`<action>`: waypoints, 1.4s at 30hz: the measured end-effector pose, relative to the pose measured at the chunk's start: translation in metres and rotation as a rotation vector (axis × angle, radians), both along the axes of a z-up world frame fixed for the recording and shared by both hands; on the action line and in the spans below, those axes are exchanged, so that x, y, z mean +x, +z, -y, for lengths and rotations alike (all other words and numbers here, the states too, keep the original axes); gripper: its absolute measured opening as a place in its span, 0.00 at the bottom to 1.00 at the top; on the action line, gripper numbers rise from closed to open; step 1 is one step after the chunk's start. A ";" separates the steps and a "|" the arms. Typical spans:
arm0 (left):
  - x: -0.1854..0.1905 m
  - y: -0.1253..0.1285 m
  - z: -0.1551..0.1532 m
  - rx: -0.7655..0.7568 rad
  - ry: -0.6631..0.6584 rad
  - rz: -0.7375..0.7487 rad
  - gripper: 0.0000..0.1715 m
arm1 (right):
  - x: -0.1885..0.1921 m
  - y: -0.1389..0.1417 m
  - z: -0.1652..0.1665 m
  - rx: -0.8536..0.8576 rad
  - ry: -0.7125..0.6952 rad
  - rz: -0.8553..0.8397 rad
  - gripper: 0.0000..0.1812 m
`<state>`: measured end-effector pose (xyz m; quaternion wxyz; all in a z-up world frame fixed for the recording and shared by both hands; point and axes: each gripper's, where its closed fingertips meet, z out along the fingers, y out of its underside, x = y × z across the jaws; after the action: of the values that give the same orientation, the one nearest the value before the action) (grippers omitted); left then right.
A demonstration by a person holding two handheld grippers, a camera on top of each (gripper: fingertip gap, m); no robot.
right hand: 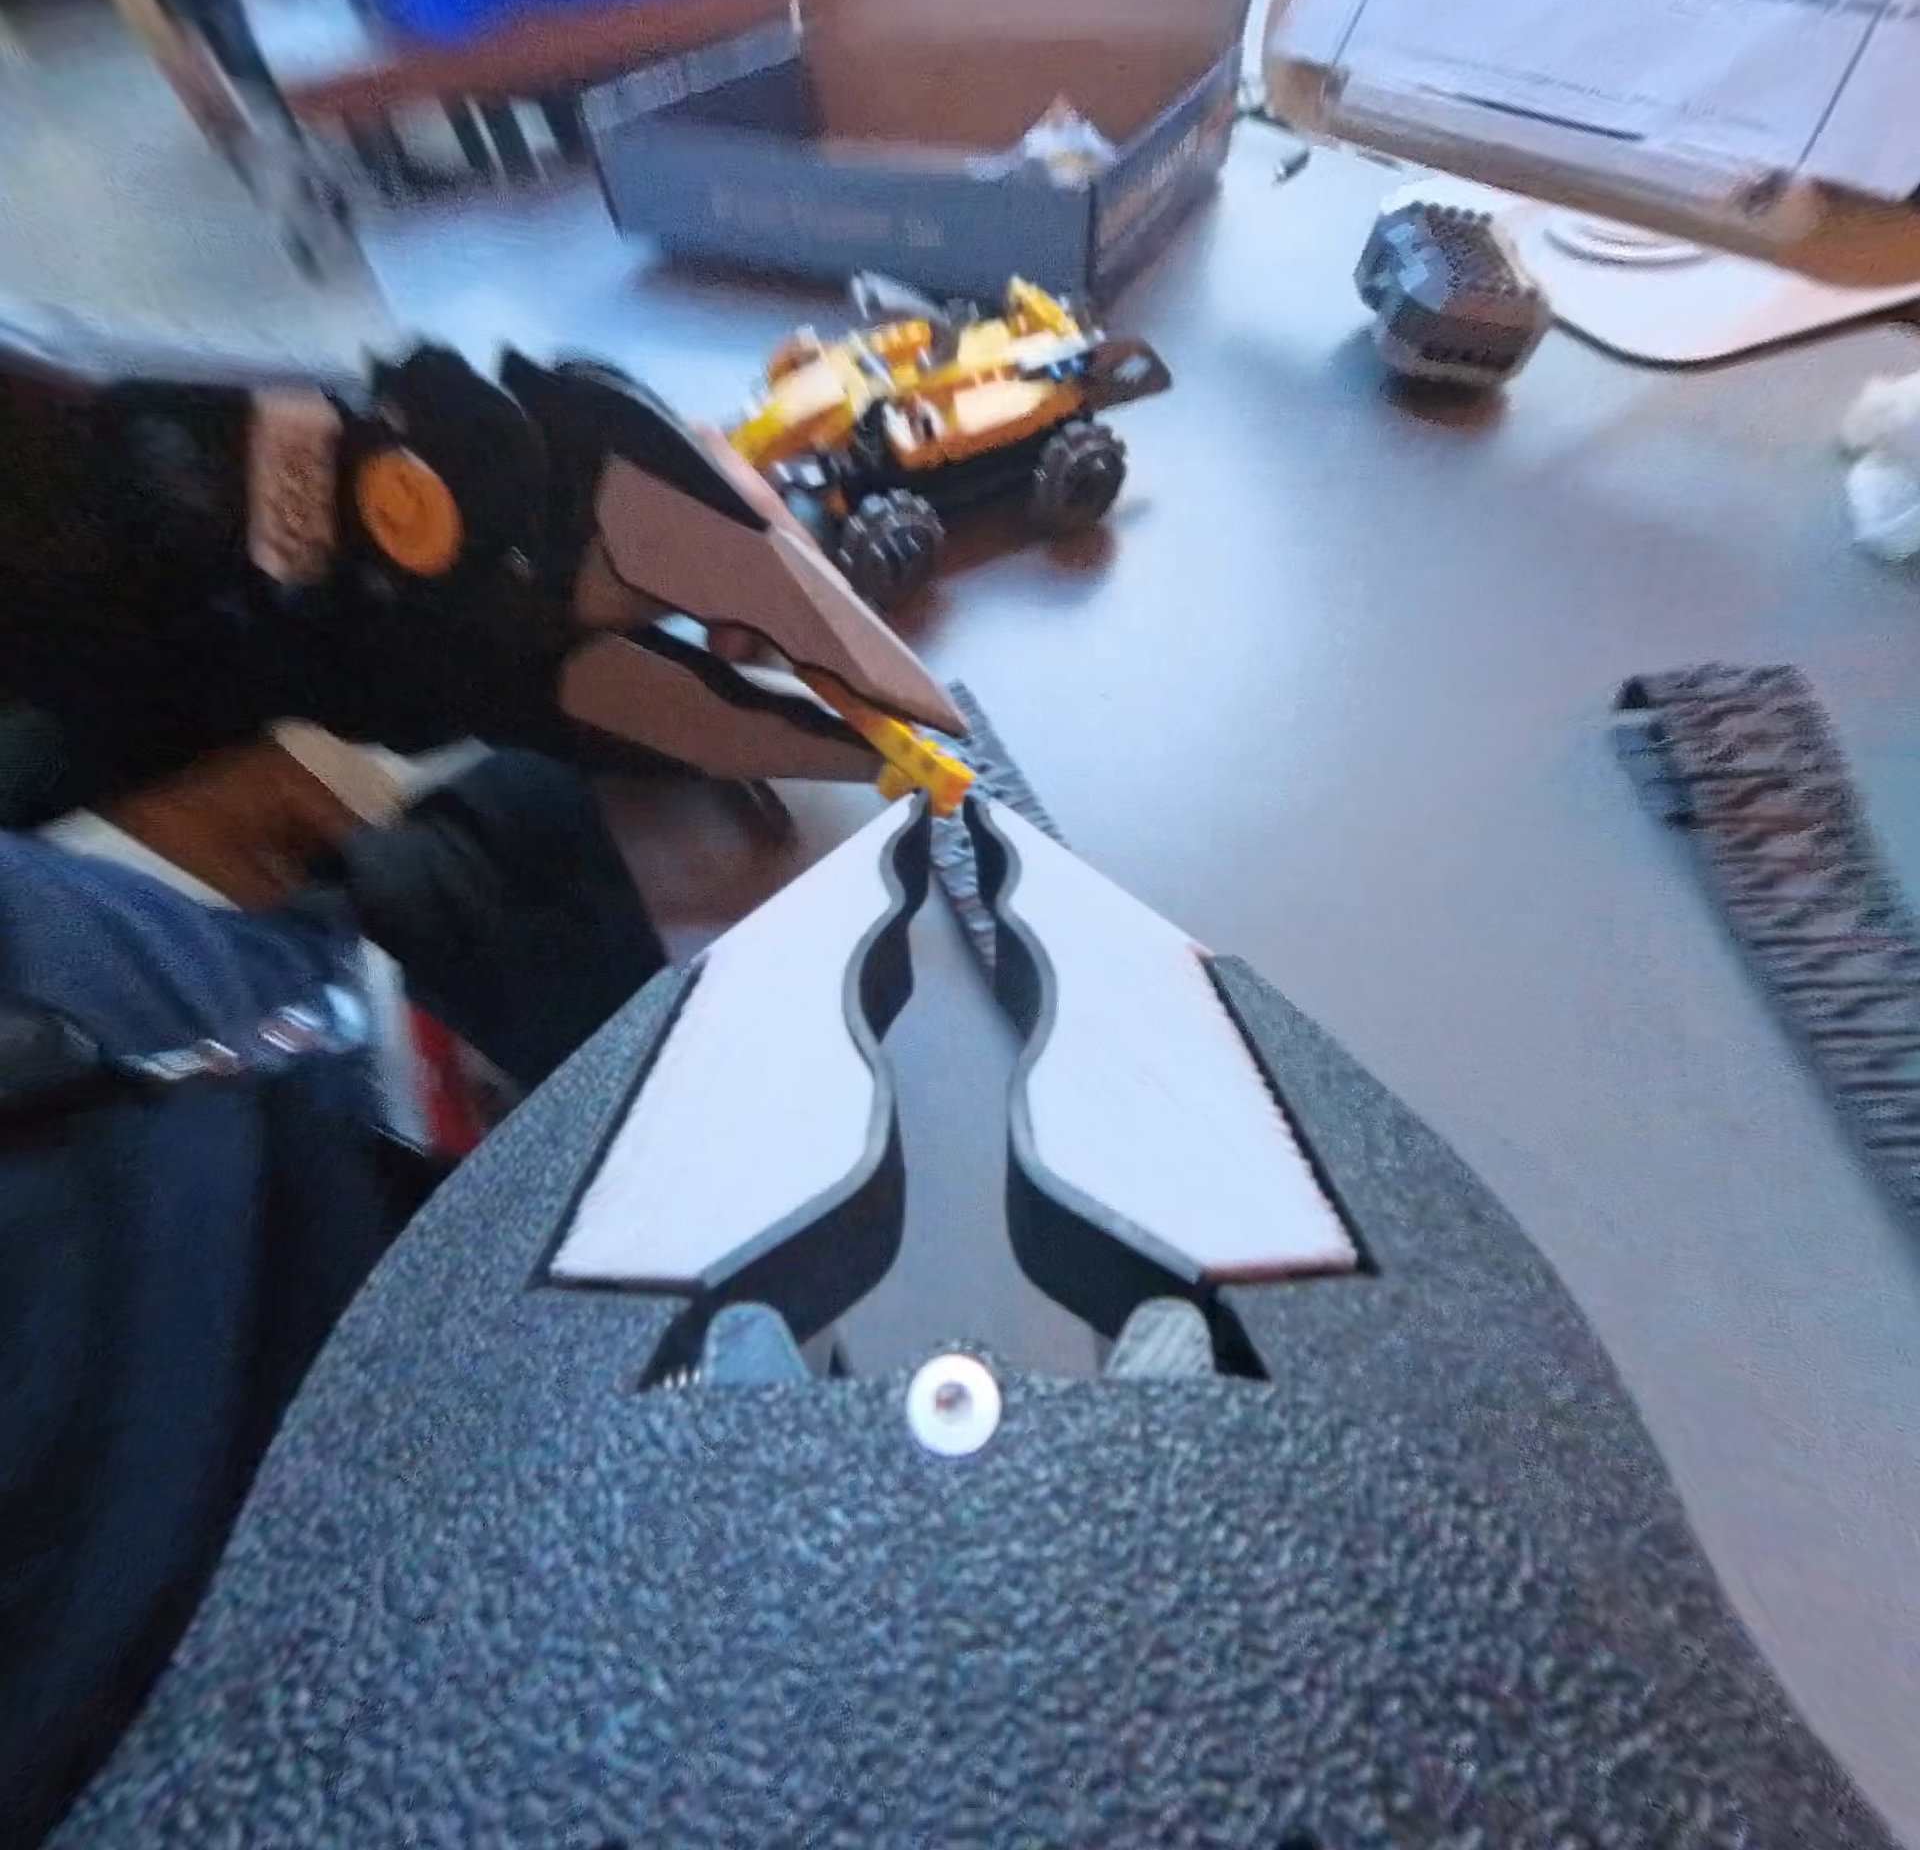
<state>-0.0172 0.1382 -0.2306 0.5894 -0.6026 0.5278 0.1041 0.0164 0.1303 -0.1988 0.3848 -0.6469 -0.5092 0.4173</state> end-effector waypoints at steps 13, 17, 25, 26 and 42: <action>-0.012 0.028 -0.001 -0.023 0.013 0.238 0.04 | -0.050 0.004 0.008 -0.428 0.014 -0.271 0.04; -0.018 0.030 -0.005 -0.013 0.046 0.254 0.04 | -0.056 0.009 0.005 -0.461 0.013 -0.322 0.03; -0.030 0.020 -0.014 -0.022 0.142 0.170 0.04 | -0.043 -0.037 0.008 0.044 0.168 0.244 0.01; -0.038 0.023 -0.016 -0.053 0.165 0.234 0.04 | -0.038 -0.050 0.007 0.102 0.173 0.328 0.01; -0.039 -0.008 -0.025 -0.114 0.235 0.057 0.04 | -0.017 -0.057 -0.075 0.279 -0.040 0.375 0.02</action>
<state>-0.0558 0.1635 -0.2389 0.5529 -0.6953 0.4418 0.1252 -0.0005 0.2055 -0.2558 0.3772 -0.6636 -0.6116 0.2078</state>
